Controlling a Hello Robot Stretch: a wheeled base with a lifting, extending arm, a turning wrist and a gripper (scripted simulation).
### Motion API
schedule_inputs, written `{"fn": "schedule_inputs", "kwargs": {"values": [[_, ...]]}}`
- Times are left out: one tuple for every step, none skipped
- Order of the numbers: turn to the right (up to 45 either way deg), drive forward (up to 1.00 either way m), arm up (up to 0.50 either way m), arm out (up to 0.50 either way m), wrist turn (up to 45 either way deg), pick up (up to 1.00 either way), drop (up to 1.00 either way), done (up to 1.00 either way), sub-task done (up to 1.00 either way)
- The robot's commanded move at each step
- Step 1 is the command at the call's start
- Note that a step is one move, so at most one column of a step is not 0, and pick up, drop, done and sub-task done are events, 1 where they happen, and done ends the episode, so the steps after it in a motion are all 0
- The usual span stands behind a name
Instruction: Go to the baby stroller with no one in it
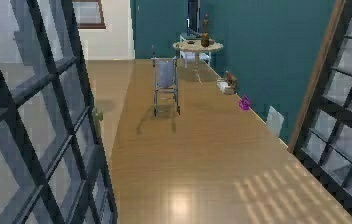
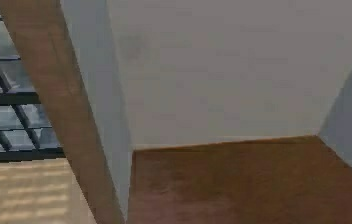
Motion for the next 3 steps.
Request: {"fn": "schedule_inputs", "kwargs": {"values": [[0.0, 1.00, 0.00, 0.00, 0.0, 0.00, 0.00, 0.00, 0.00], [-6.0, 0.00, 0.00, 0.00, 0.0, 0.00, 0.00, 0.00, 0.00], [0.0, 0.20, 0.00, 0.00, 0.0, 0.00, 0.00, 0.00, 0.00]]}}
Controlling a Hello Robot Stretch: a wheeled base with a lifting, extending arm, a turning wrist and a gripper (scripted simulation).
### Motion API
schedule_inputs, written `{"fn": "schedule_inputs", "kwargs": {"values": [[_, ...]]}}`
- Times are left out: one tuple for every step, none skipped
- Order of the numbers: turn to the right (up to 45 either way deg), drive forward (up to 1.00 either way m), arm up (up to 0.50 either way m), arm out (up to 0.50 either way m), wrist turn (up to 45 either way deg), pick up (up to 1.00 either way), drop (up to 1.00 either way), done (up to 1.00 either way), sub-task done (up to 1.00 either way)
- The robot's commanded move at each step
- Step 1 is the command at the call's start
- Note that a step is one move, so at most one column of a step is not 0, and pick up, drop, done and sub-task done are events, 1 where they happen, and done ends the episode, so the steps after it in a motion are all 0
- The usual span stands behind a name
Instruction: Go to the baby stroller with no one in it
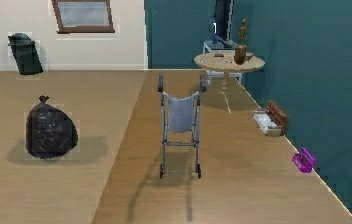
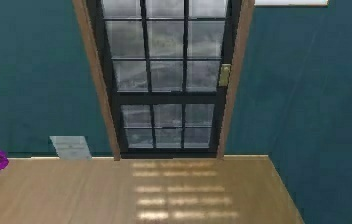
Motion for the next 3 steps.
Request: {"fn": "schedule_inputs", "kwargs": {"values": [[-6.0, 0.00, 0.00, 0.00, 0.0, 0.00, 0.00, 0.00, 0.00], [0.0, 0.60, 0.00, 0.00, 0.0, 0.00, 0.00, 0.00, 0.00], [9.0, 0.00, 0.00, 0.00, 0.0, 0.00, 0.00, 0.00, 0.00]]}}
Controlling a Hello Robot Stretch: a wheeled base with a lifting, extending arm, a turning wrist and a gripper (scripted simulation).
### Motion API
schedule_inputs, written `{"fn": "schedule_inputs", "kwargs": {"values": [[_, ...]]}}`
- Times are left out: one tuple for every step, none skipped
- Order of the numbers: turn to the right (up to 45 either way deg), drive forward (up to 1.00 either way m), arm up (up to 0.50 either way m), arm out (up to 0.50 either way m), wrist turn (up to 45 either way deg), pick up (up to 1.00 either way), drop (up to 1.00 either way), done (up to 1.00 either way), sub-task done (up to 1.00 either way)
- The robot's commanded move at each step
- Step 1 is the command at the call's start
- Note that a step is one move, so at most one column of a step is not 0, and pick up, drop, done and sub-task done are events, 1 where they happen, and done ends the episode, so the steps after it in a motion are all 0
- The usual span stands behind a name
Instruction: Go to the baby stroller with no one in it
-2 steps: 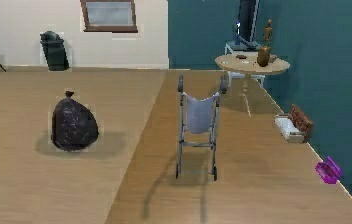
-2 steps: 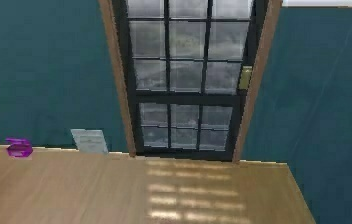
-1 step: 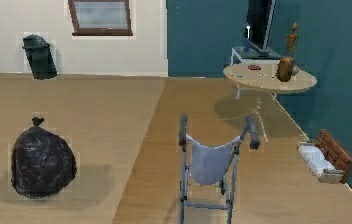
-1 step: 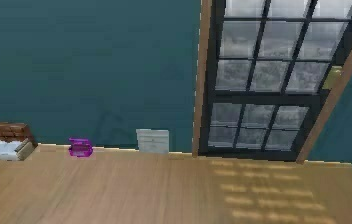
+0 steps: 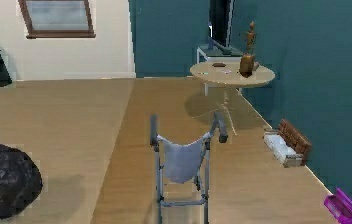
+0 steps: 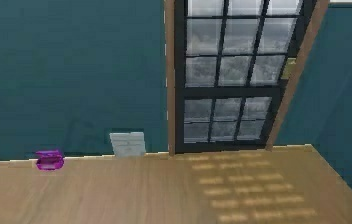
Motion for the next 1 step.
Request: {"fn": "schedule_inputs", "kwargs": {"values": [[0.0, 0.00, 0.00, 0.00, 0.0, 0.00, 0.00, 1.00, 0.00]]}}
